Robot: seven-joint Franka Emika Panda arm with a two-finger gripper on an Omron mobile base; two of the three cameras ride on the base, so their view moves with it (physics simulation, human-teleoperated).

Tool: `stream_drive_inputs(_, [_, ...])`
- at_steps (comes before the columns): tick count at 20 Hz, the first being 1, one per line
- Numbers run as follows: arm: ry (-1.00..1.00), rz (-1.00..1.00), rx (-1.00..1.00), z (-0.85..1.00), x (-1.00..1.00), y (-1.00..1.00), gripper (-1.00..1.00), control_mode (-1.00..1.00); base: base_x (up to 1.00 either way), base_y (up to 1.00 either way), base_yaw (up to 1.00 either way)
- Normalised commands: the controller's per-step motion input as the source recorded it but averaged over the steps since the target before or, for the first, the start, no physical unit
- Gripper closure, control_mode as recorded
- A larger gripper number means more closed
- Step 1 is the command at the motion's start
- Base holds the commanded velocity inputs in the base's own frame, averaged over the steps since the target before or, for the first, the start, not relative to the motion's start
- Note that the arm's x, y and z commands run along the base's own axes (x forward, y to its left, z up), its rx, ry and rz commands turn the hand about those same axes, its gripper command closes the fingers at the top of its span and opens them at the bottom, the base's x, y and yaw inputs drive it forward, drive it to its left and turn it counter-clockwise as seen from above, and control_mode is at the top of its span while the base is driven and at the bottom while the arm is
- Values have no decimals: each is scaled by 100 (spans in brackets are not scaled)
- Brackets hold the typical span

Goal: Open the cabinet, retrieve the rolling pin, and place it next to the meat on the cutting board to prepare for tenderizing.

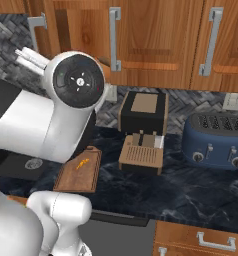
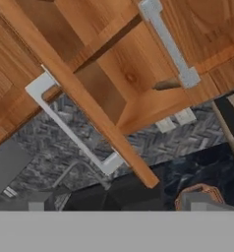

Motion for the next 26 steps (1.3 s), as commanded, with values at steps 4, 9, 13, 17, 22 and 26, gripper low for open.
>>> stream_drive_inputs(4, [0,6,6,0,69,0,-100,-100,0,0,0])
stream_drive_inputs(9, [3,6,1,-2,62,1,-100,-100,0,0,0])
stream_drive_inputs(13, [5,7,1,-9,54,5,-100,-100,0,0,0])
stream_drive_inputs(17, [5,8,2,-12,42,10,-100,-100,0,0,0])
stream_drive_inputs(22, [3,11,5,-5,32,8,-100,-100,0,0,0])
stream_drive_inputs(26, [1,11,4,-5,23,12,-100,-100,0,0,0])
